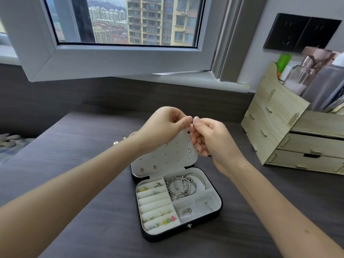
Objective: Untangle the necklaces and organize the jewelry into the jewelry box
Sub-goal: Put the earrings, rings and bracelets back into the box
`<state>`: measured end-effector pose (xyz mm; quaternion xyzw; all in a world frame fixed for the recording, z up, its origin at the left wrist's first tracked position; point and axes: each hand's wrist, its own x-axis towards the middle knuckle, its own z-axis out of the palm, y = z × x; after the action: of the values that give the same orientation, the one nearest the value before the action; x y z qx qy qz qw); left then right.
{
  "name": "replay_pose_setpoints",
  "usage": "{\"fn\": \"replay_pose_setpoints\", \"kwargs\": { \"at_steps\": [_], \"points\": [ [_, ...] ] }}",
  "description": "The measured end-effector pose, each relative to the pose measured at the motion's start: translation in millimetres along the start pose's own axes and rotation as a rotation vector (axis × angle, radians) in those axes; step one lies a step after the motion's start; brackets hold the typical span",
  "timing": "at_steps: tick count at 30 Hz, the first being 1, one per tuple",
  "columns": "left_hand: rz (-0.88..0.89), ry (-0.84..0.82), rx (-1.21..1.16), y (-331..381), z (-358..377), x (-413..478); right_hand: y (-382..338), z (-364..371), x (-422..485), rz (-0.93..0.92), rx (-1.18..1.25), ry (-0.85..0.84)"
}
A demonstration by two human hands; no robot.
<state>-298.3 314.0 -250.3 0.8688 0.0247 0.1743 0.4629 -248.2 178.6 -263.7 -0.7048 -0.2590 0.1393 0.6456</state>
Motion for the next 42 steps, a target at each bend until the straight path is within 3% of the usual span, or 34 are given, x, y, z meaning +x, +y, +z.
{"fn": "replay_pose_setpoints", "kwargs": {
  "at_steps": [8,14,30,33,36,40,42],
  "points": [
    [-0.067,0.073,-0.068,-2,-5,1,14,-12,-8,-0.269,-0.189,0.142],
    [-0.119,0.135,-0.118,-2,-4,5,46,-16,-14,-0.251,-0.478,0.144],
    [-0.134,0.113,-0.03,6,-1,2,38,-9,-2,-0.236,-0.529,0.144],
    [-0.135,0.088,-0.054,7,-2,0,35,-11,0,-0.248,-0.615,0.206],
    [-0.165,0.002,-0.06,12,-6,-1,34,-20,2,-0.249,-0.65,0.204],
    [-0.255,-0.378,-0.177,24,-26,5,37,-33,-4,-0.263,-0.444,-0.027],
    [-0.242,-0.464,-0.204,22,-31,10,42,-39,-10,-0.319,-0.416,-0.058]
  ]
}}
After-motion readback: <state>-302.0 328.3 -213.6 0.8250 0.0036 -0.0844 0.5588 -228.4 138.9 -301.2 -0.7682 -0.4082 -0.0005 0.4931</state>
